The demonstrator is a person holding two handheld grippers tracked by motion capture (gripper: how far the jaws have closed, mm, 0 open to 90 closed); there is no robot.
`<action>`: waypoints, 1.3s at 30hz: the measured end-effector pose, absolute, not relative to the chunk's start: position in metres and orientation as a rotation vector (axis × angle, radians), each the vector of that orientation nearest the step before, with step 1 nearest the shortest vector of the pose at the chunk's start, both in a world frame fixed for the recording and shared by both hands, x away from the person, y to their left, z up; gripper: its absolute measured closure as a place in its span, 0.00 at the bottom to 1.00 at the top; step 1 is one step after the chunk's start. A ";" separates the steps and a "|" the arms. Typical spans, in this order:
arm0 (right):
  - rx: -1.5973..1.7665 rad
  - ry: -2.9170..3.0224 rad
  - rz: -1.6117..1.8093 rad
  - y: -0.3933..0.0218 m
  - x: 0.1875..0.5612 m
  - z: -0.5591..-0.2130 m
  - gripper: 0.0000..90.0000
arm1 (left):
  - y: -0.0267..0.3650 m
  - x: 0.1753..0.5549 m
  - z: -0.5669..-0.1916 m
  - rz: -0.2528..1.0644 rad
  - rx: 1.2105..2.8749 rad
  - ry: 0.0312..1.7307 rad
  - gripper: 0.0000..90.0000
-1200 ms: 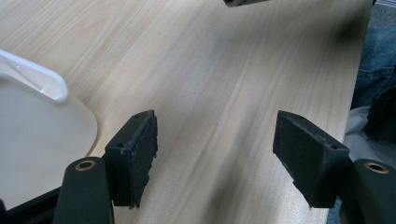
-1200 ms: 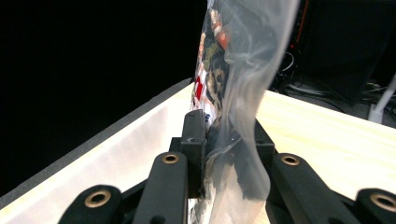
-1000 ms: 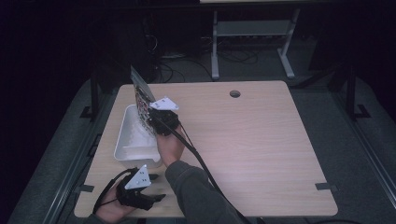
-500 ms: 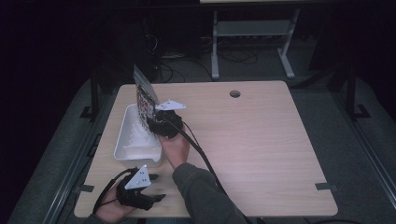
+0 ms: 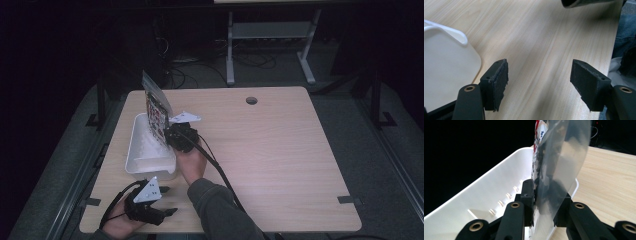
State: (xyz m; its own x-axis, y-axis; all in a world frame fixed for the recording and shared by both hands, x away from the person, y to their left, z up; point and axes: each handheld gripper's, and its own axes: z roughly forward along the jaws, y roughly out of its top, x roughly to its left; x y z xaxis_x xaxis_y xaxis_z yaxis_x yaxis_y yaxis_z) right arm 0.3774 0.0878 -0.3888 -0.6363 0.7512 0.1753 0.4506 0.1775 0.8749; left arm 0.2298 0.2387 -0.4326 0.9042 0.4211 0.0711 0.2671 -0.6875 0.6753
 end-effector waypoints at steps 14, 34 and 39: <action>1.242 2.311 1.493 0.089 0.379 -0.396 0.78 | 0.238 0.230 -0.433 0.288 2.366 0.489 0.33; 1.291 2.350 1.561 0.091 0.382 -0.399 0.60 | 0.239 0.229 -0.432 0.286 2.361 0.488 0.33; 1.264 2.348 1.587 0.084 0.382 -0.397 0.54 | 0.238 0.230 -0.432 0.288 2.362 0.487 0.33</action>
